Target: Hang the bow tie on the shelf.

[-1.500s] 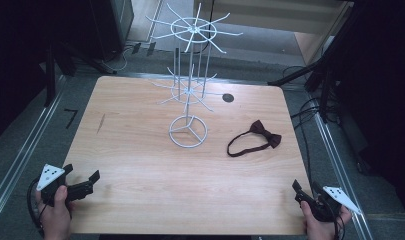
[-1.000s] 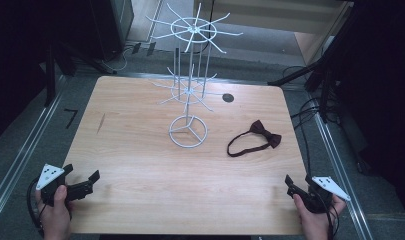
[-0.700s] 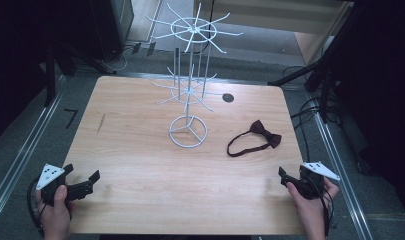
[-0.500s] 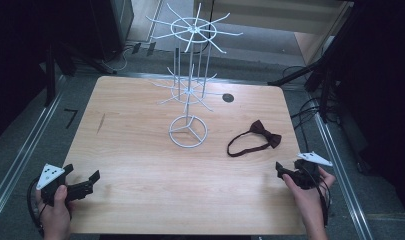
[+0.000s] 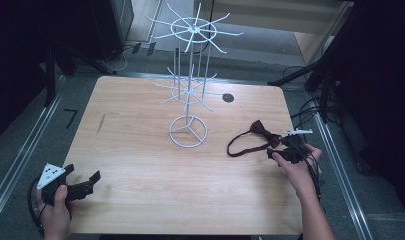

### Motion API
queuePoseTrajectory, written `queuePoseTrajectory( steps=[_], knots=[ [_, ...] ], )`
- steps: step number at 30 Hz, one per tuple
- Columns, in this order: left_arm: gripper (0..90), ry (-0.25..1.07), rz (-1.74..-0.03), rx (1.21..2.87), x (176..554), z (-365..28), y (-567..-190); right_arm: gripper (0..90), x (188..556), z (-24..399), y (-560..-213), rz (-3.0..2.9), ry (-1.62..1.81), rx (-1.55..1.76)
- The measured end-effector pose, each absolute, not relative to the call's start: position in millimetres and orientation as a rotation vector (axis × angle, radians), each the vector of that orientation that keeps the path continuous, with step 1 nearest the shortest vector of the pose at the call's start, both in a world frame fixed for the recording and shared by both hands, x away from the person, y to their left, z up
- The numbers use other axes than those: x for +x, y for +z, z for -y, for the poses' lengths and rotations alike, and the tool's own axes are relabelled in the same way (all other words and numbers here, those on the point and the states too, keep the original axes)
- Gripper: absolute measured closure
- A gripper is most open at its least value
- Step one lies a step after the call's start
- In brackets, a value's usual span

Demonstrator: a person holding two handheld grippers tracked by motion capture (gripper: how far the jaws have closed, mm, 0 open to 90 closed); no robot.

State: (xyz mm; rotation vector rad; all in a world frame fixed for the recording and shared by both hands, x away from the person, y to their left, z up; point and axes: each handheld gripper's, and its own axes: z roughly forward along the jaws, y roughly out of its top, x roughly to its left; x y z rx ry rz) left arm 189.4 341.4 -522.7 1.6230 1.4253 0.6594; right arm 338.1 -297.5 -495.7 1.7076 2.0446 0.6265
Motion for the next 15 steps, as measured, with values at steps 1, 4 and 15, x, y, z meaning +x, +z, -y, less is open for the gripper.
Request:
queuePoseTrajectory(
  steps=[1, 4, 15],
  knots=[
    [1.5, 0.659, -1.425, 1.623, 189.5, -341.5, -522.7, 20.5, 346.6, 296.3, -495.3, -2.048, 0.61, 1.715],
    [1.5, 0.658, -1.425, 1.623, 189.5, -341.5, -522.7, 20.4, 355.5, 295.7, -495.3, -2.054, 0.59, 1.723],
    [1.5, 0.654, -1.425, 1.624, 189.7, -341.9, -522.7, 18.9, 392.4, 290.9, -488.4, -2.062, 0.573, 1.791]
  ],
)
